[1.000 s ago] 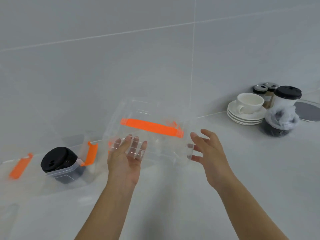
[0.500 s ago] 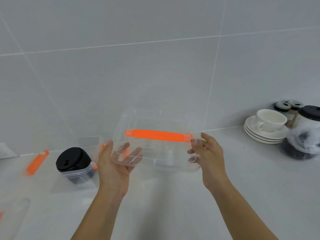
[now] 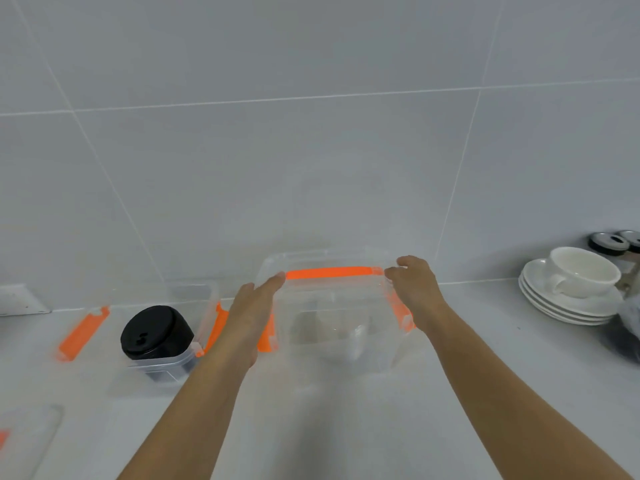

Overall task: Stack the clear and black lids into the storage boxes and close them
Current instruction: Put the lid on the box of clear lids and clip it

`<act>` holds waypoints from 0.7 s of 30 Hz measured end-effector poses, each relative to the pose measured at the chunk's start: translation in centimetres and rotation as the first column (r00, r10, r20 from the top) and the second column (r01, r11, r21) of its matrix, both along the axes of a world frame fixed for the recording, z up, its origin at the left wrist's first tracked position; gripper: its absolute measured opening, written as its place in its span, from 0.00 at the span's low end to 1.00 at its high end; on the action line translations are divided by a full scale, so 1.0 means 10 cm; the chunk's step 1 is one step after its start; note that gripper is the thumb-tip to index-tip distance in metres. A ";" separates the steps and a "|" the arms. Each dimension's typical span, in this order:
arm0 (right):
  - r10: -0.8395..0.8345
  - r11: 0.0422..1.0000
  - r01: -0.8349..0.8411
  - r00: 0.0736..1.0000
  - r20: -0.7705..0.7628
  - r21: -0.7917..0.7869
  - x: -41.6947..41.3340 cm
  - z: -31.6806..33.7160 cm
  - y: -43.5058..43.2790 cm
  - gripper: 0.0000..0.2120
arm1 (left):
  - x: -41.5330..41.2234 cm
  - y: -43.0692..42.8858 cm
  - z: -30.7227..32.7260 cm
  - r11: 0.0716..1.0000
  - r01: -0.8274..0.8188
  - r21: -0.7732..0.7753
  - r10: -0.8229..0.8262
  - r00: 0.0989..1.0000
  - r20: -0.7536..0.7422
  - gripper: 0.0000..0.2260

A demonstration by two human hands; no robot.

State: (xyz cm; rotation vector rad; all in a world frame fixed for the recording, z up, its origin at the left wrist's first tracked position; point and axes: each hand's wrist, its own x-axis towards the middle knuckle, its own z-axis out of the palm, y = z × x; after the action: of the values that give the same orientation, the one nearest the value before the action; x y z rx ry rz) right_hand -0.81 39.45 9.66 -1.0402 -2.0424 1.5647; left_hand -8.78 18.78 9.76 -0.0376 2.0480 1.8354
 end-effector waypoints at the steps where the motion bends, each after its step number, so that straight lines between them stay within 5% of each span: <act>1: -0.011 1.000 0.010 0.999 0.030 0.016 -0.04 -0.02 0.02 0.21 | -0.03 0.03 -0.01 0.999 0.000 -0.039 0.000 1.000 -0.001 0.32; 6: 0.010 0.999 -0.014 0.997 0.080 0.048 -0.20 -0.16 0.09 0.21 | -0.10 0.18 -0.10 0.994 -0.028 -0.103 0.023 0.999 -0.047 0.23; 9: 0.022 1.000 -0.024 0.993 0.117 0.016 -0.25 -0.27 0.12 0.09 | -0.12 0.21 -0.17 0.992 -0.012 -0.122 0.010 1.000 -0.020 0.21; 13: 0.044 0.997 -0.052 0.988 0.151 0.049 -0.26 -0.33 0.13 0.07 | -0.12 0.20 -0.24 0.989 0.002 -0.148 0.003 0.999 0.032 0.21; 17: 0.102 0.987 -0.123 0.975 0.198 0.098 -0.23 -0.31 0.15 0.17 | -0.07 0.18 -0.29 0.983 0.013 -0.184 -0.009 1.000 0.022 0.20; 21: 0.122 0.980 -0.153 0.967 0.224 0.125 -0.18 -0.36 0.17 0.17 | -0.01 0.13 -0.35 0.976 0.030 -0.215 -0.027 0.999 0.018 0.21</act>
State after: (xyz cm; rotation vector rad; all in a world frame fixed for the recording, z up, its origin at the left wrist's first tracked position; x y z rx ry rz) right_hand -2.57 41.14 6.05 -1.0756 -2.3806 1.3980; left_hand -8.87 20.07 6.23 -0.0804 2.2163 1.5846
